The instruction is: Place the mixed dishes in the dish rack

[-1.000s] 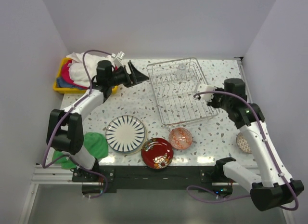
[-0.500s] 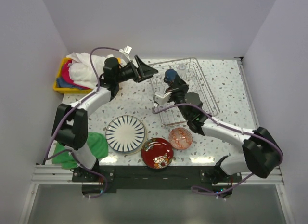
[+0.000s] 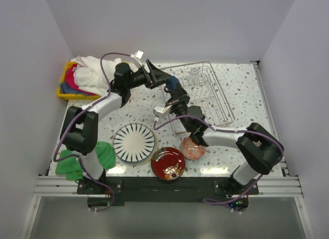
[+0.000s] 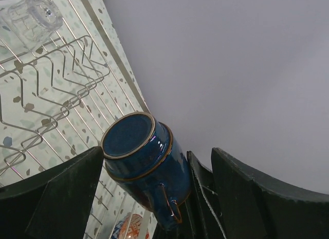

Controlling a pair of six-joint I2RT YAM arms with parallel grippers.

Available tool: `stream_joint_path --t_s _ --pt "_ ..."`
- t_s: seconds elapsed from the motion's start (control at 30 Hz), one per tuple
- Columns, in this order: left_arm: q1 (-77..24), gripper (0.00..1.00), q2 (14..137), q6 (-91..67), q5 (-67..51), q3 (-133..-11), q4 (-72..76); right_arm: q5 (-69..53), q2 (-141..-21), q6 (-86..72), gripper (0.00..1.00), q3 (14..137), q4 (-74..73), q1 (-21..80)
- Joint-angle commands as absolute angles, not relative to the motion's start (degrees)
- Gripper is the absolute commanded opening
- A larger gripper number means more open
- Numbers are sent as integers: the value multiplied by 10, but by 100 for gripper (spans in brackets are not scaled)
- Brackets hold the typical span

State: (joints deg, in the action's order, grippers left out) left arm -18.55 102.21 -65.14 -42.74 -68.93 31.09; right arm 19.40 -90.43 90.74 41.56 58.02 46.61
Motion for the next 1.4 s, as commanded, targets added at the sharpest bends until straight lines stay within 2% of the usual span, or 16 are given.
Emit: stream_joint_path --t_s 0.0,0.47,0.57,0.67,0.7,0.77,0.8,0.87,0.9,0.97,1.0,1.07,1.1,1.2,1.37 --pt "-198 90 1038 -672 -439 -721 356 207 -912 928 0 458 706 475" --pt "-210 86 1056 -673 -439 -732 337 225 -934 935 0 475 732 482" --pt "-210 79 1060 -672 -439 -734 338 229 -939 937 0 473 734 483" --pt "-210 63 1063 -670 -434 -736 351 242 -935 940 0 471 713 485" --pt "-210 54 1066 -667 -435 -739 361 256 -933 940 0 471 701 488" --pt "-211 43 1080 -652 -434 -759 370 276 -912 935 28 469 651 490" --pt "-210 32 1085 -646 -435 -770 380 294 -901 923 41 467 627 490" --pt "-210 16 1108 -617 -436 -812 385 312 -855 904 72 463 531 490" --pt "-211 2 1116 -605 -436 -829 385 320 -835 875 77 462 452 490" --pt "-210 0 1142 -561 -435 -883 375 337 -776 838 87 466 364 490" --pt "-211 0 1151 -543 -435 -902 354 338 -756 791 91 468 270 490" --pt "-213 0 1179 -477 -433 -962 329 342 -720 745 98 484 177 489" --pt "-214 0 1189 -454 -433 -982 297 343 -693 697 99 491 91 486" --pt "-223 0 1226 -345 -412 -1062 226 352 -656 593 99 515 -25 474" --pt "-250 0 1267 -156 -351 -1160 148 389 -655 462 98 563 -108 439"
